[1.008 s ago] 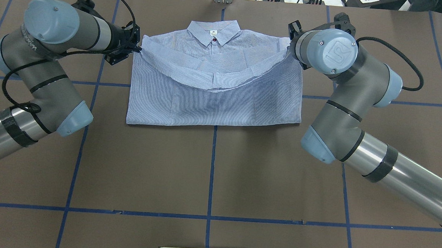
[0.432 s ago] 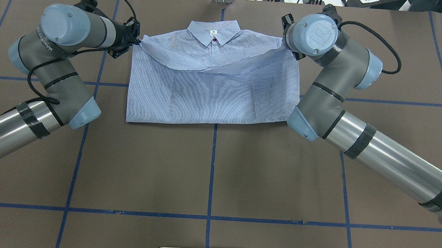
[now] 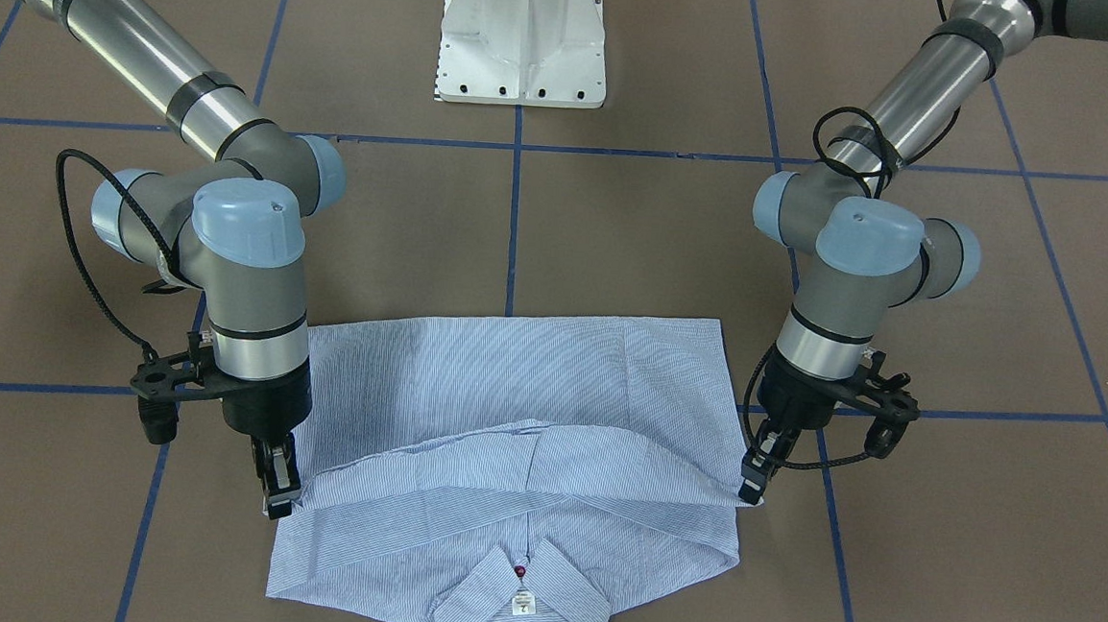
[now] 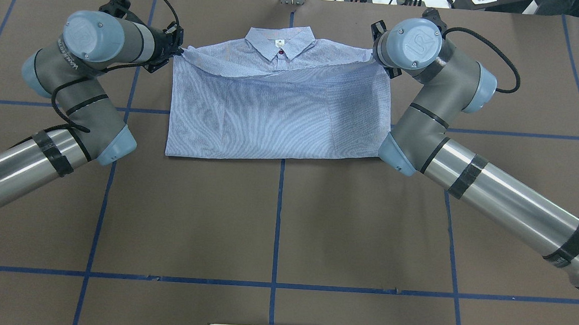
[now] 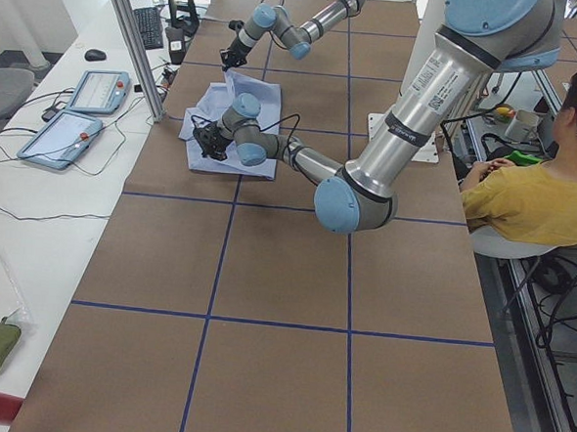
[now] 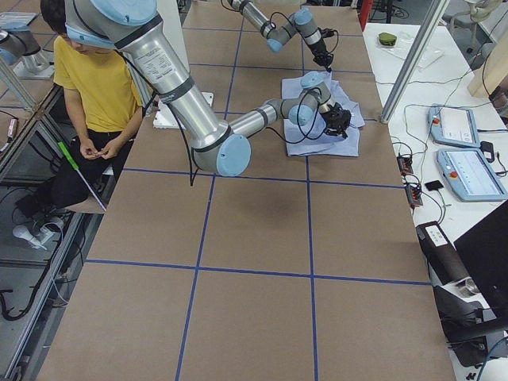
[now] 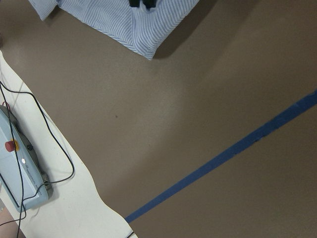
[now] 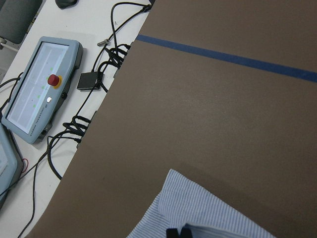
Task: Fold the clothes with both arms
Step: 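Lay the hem near the collar, open both grippers and raise them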
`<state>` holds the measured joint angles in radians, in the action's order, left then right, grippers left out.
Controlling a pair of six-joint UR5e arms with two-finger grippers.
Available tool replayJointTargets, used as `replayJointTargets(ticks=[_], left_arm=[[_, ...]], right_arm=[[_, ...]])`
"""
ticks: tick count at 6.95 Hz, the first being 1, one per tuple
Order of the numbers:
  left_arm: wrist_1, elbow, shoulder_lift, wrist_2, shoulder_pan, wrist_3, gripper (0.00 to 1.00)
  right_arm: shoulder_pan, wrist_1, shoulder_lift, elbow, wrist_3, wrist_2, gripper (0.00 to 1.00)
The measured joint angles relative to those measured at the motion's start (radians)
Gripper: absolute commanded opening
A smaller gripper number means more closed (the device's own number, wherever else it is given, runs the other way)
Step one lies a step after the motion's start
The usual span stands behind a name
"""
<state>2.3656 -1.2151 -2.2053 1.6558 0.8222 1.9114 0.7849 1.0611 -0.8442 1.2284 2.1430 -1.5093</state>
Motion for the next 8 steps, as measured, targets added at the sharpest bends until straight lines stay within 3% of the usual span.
replayJointTargets(ticks=[1,2,5,7,8], left_arm=[[0.017,0.056,-0.03,-0.018,0.001,-0.038,0.3],[0.033,0.094,-0.043,-0.034,0.002,-0.073,0.36],[0.052,0.132,-0.05,-0.045,0.017,-0.139,0.36],[0.054,0.121,-0.053,-0.039,0.033,-0.147,0.35],[0.053,0.097,-0.051,-0.027,0.041,-0.15,0.35]], right_arm=[[0.003,-0.022,0.02,-0.048,-0.006,-0.006,0.25],[0.007,-0.033,0.049,-0.102,-0.009,-0.014,0.28],[0.023,-0.075,0.064,-0.195,-0.011,-0.02,0.28],[0.043,-0.095,0.057,-0.202,-0.011,-0.038,0.3],[0.055,-0.098,0.051,-0.181,-0.01,-0.067,0.36]])
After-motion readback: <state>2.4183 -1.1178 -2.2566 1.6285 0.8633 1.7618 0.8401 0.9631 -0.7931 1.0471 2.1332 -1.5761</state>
